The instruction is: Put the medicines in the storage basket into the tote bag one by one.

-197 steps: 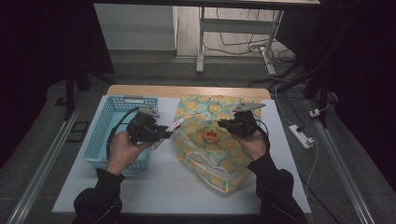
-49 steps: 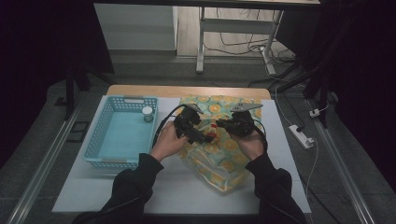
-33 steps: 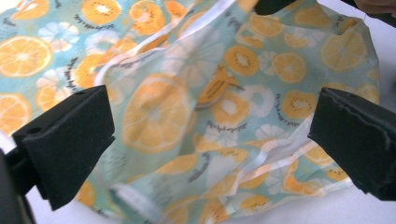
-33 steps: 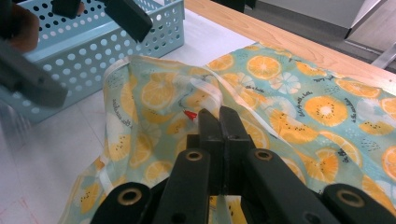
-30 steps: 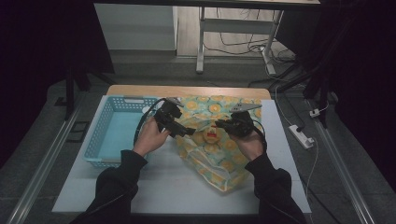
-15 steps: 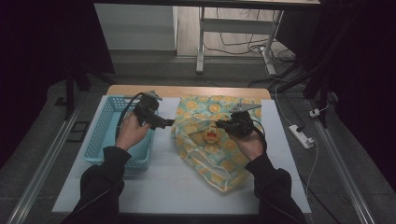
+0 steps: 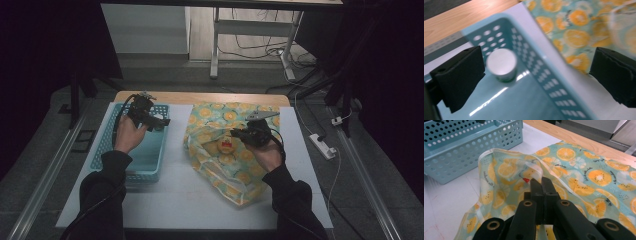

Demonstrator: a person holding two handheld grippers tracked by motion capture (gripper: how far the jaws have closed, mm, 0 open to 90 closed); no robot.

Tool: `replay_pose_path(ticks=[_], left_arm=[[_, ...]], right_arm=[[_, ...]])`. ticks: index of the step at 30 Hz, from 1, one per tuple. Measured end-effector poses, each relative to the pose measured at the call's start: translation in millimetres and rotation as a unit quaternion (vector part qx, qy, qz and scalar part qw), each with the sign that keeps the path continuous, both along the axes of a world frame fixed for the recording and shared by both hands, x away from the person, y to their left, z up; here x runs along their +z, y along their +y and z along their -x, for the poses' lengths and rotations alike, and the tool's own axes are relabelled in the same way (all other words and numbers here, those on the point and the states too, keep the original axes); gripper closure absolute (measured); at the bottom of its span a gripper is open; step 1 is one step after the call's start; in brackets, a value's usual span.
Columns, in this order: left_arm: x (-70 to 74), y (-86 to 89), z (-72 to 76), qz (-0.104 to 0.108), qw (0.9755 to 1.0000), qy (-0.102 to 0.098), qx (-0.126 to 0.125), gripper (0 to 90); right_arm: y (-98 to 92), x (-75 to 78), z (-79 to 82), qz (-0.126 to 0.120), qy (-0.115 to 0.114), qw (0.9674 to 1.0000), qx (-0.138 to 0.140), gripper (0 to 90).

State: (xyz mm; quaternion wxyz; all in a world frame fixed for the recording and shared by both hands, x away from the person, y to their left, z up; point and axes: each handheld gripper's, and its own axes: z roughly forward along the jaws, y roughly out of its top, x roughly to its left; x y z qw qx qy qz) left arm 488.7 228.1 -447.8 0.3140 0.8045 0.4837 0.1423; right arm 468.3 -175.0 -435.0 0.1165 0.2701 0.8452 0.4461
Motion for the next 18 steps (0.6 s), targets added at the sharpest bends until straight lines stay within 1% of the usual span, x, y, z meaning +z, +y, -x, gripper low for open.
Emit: replay_pose_path(ticks=[2, 6, 9, 10, 16, 18], left_arm=[[-2.5, 4.2, -3.5, 0.003, 0.9999, 0.006, 0.008, 0.3], [-10.9, 9.3, -11.7, -0.012, 0.9993, 0.020, 0.028, 1.5], [-17.8, 10.0, -15.9, -0.013, 0.9992, 0.028, 0.027, 1.7], [-20.0, 10.0, -17.3, -0.018, 0.9990, 0.030, 0.027, 1.7], [-31.5, 10.8, -25.9, -0.020, 0.9984, 0.043, 0.031, 1.3], [-33.0, 12.2, -28.6, -0.015, 0.9983, 0.046, 0.033, 2.1]], right_arm=[[0.0, 0.2, 0.0, -0.001, 0.000, 1.0000, 0.000, 90.0], [0.4, 0.1, 0.1, 0.001, -0.001, 1.0000, 0.001, 90.0], [0.7, -0.1, -0.1, 0.000, -0.001, 1.0000, 0.002, 90.0], [0.7, 0.0, 0.0, 0.000, -0.001, 1.0000, 0.002, 90.0], [0.8, 0.0, 0.0, 0.000, -0.002, 1.0000, 0.002, 90.0], [0.9, 0.1, -0.1, 0.000, -0.002, 1.0000, 0.003, 90.0]])
